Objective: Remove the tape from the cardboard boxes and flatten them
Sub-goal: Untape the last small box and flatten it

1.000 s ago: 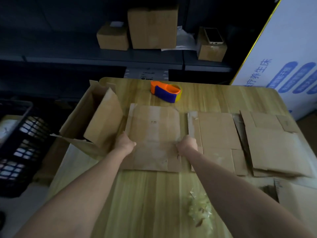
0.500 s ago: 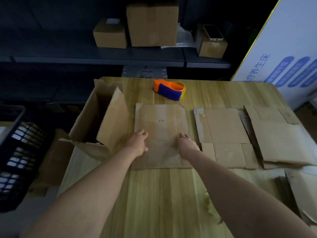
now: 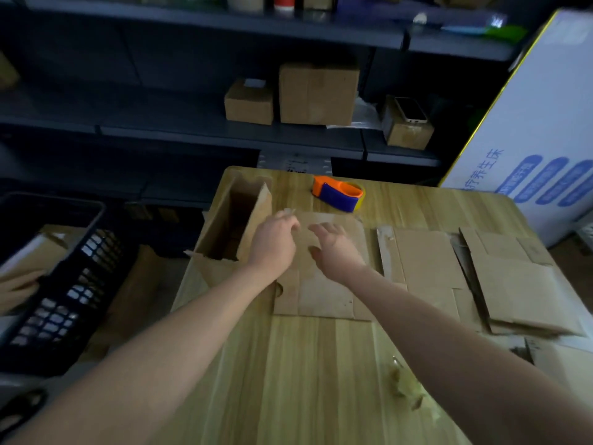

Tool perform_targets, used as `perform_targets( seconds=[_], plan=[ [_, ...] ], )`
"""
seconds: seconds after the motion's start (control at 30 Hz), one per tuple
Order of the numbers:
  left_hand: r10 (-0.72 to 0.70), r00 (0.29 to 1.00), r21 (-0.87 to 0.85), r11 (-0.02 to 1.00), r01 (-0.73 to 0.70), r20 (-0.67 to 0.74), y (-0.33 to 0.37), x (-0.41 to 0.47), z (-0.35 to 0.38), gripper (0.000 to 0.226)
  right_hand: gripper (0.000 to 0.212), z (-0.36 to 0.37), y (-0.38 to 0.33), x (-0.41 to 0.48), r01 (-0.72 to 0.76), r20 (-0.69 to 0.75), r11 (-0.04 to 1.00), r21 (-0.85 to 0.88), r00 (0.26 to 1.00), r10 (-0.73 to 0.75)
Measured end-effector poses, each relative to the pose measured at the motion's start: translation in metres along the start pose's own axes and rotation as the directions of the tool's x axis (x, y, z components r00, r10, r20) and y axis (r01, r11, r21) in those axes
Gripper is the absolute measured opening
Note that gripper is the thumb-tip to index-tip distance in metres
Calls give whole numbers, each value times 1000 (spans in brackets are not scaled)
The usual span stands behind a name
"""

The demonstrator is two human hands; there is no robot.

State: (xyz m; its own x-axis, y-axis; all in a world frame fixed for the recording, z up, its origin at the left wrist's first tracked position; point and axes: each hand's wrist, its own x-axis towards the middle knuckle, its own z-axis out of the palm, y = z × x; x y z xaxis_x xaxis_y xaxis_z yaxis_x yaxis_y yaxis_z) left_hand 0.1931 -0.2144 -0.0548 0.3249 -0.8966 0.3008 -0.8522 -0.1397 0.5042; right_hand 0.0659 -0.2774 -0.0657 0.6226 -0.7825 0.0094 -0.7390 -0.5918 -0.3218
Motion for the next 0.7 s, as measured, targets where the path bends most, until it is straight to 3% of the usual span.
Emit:
perform_targets(
  seconds=[0.07,0.13,0.2,0.3,0.43,0.53,0.6,0.7],
  plan=[
    [-9,994,-48,999,4,-109,-3,2,-41,19,59,-5,-37,3,179,-7,984,17,984,-179],
    [-61,989,-74,996,52,-134,-13,0,-77,22,70,-2,-71,8,283,77,959,-11,957,-281],
    [-94,988,-66,994,87,-122,-27,-9,-103,26,72,7,-99,14,291,197,953,-82,942,-271],
    [-127,988,-80,990,120,-86,-48,-25,-125,25,56,22,-124,20,273,315,931,-242,930,-191],
    [-170,984,-93,982,166,-42,-71,-43,-133,24,33,33,-133,19,237,209,951,-197,958,-195],
    [-158,986,-88,984,153,-50,-72,-45,-131,23,27,17,-134,22,197,-38,980,-6,980,-197],
    [-134,990,-95,987,129,-51,-63,-41,-129,24,24,-5,-131,25,93,-140,966,242,988,-60],
    [-111,994,-102,989,107,-26,-43,-34,-125,34,23,-45,-118,21,-81,-144,825,559,970,193]
  ],
)
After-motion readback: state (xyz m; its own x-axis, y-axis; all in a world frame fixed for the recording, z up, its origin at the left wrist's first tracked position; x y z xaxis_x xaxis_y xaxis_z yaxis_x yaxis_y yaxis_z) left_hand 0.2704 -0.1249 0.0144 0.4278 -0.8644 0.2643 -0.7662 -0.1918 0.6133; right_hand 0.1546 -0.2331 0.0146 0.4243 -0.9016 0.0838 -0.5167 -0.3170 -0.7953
